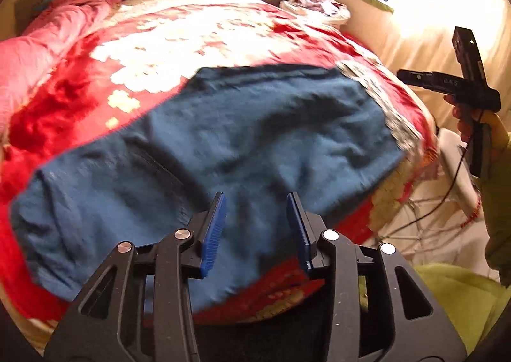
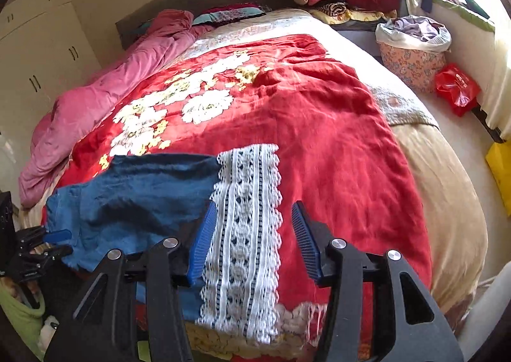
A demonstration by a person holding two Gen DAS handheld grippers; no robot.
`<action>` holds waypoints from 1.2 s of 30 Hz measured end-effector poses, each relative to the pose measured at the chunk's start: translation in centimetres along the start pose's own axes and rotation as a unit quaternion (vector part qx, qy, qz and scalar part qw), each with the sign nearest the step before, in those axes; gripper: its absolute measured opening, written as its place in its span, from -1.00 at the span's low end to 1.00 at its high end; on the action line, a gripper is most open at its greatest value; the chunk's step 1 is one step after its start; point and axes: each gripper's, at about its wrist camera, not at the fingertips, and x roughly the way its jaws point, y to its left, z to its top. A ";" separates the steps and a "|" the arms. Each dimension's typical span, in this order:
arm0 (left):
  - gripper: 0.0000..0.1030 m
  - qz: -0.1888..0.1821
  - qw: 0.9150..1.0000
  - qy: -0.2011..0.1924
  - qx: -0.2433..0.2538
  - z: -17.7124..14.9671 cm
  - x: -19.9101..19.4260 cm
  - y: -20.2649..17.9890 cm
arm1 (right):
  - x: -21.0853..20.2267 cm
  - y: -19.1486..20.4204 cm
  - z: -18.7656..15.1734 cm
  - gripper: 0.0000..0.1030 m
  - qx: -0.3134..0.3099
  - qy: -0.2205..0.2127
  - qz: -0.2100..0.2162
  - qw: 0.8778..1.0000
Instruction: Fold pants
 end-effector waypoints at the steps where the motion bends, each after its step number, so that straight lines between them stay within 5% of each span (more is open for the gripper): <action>1: -0.31 0.016 1.000 -0.005 -0.007 1.0 0.0 0.7 | 0.9 -0.2 0.9 -0.07 -0.001 0.001 0.001 1.000; 11: -0.11 -0.006 0.995 0.005 -0.099 9.5 5.3 7.2 | 9.5 -3.4 4.8 -0.07 0.042 0.060 0.038 0.997; 16: -0.11 -0.043 0.989 0.047 -0.136 9.9 10.1 9.3 | 11.6 -3.3 3.6 -0.05 0.036 0.079 0.059 0.994; 20: -0.11 -0.060 0.988 0.050 -0.133 9.6 11.6 8.7 | 11.6 -2.8 3.1 -0.34 0.018 0.073 0.076 0.994; 22: -0.36 -0.066 0.988 0.049 -0.131 9.9 11.7 8.3 | 11.6 -2.2 2.8 -0.43 0.000 0.071 0.086 0.994; 24: -0.81 -0.080 0.987 0.050 -0.134 10.0 11.8 7.8 | 11.3 -1.7 2.6 -0.54 -0.013 0.065 0.087 0.994; 30: -0.88 -0.057 0.991 0.026 -0.121 10.7 10.0 6.9 | 8.6 -2.1 3.2 -0.70 -0.016 0.012 0.097 0.995; 36: -0.88 -0.027 0.995 0.010 -0.100 13.9 9.4 6.8 | 7.7 -2.2 7.5 -0.78 -0.032 -0.024 0.085 0.996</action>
